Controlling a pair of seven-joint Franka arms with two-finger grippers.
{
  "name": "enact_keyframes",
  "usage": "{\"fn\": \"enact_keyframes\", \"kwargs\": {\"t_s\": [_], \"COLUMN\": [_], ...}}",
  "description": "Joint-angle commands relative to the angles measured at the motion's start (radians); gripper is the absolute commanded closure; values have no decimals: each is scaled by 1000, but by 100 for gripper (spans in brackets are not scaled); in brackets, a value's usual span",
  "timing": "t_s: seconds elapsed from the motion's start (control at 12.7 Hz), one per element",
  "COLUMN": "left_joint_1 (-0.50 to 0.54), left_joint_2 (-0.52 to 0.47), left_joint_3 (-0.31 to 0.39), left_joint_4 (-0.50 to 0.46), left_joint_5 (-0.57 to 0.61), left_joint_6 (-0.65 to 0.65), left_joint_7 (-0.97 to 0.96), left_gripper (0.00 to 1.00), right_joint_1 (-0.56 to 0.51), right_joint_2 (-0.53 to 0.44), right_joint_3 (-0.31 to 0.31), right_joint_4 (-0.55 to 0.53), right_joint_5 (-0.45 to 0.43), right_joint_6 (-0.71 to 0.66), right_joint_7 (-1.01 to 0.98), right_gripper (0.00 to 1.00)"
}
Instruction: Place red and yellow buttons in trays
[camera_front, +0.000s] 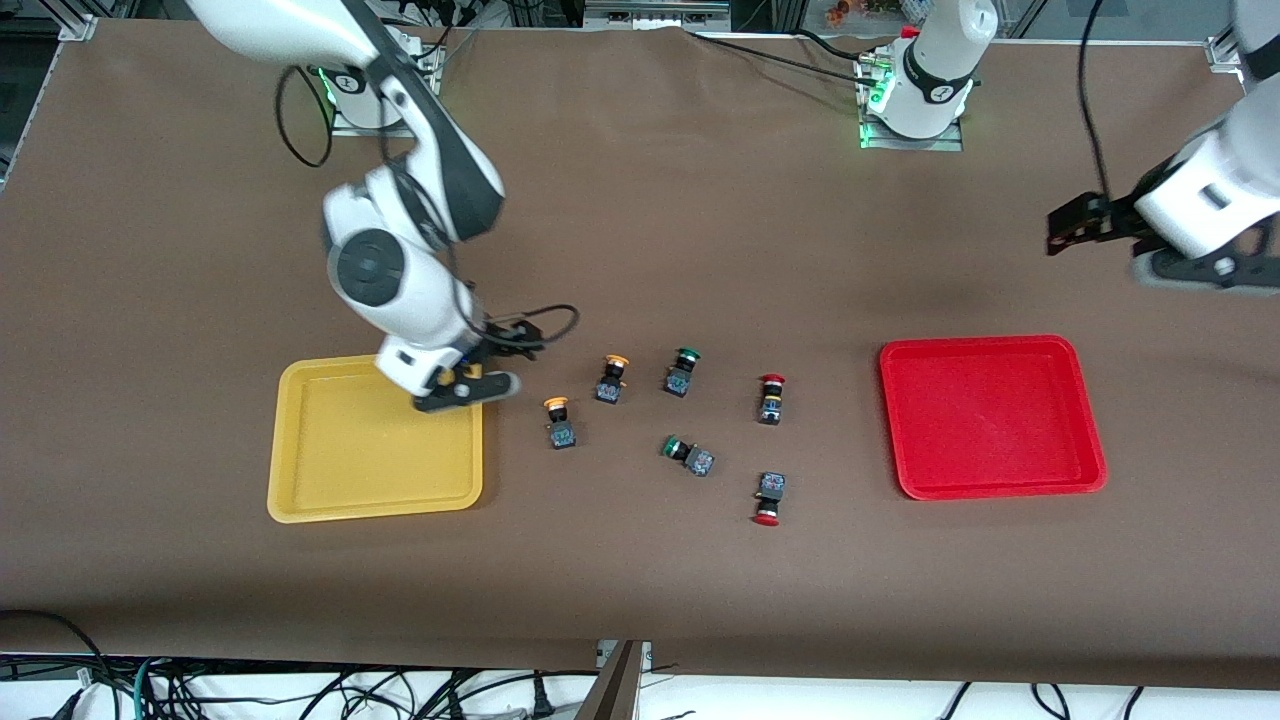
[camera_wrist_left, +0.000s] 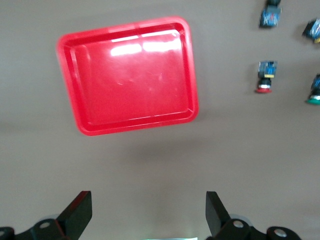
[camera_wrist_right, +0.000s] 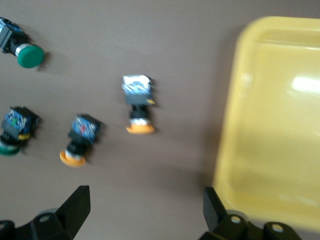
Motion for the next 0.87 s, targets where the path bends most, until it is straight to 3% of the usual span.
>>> {"fn": "enact_keyframes", "kwargs": {"t_s": [0.0,0.16,0.32,0.47,0.63,0.79], "left_joint_1": [-86,-107,-127,-184,-208,-265], "left_joint_2": [154,245,339,418,483,543], "left_joint_3": [2,-1,-3,-6,-41,-43], "left_joint_4": [10,10,7,-11,-49,-48], "left_joint_5": [-7,-57,-196,-224,-224,-215], "left_joint_6": [116,263,404,579,745,833], "left_joint_7": [-9,-16,-16,-32,-114,-167], "left_gripper": [0,0,0,0,0,0], "right_joint_1": [13,33,33,35,36,33], "right_joint_2": [144,227,295,327,350,341], "right_joint_3": [-6,-9,-9,-9,-9,-9], "right_joint_4": [80,157,231,237,236,236], "right_joint_5": [-62,-117,-128,-125,-119,-114], "right_joint_6": [131,182,188,233,253,242], "right_joint_7": [6,3,8,19,34,34], "right_gripper": [0,1,1,2,25,61]}}
